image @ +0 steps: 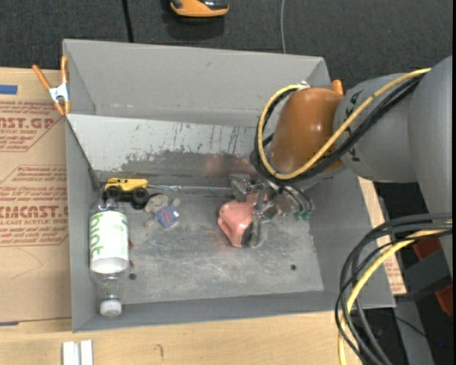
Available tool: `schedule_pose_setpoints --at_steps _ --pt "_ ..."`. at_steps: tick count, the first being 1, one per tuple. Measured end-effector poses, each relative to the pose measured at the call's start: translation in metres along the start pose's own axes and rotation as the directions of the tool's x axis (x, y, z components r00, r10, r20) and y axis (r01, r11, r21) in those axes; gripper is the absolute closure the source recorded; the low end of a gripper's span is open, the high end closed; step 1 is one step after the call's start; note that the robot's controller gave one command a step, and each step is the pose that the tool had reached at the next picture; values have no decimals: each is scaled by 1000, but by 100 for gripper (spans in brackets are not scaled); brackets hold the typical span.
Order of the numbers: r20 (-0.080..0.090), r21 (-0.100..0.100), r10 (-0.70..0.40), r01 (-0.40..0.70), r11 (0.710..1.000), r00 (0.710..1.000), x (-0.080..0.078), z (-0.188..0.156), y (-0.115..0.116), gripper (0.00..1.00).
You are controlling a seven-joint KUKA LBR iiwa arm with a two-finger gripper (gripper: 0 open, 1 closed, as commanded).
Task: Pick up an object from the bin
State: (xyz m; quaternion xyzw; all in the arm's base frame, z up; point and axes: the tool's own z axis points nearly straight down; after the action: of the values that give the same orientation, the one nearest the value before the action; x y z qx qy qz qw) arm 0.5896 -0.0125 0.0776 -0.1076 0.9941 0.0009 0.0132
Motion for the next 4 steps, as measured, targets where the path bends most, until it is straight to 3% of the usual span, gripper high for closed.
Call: schedule_pose_setpoints --at_steps 4 --pt "-16 2 0 0 1000 1000 1 -12 -1 100"
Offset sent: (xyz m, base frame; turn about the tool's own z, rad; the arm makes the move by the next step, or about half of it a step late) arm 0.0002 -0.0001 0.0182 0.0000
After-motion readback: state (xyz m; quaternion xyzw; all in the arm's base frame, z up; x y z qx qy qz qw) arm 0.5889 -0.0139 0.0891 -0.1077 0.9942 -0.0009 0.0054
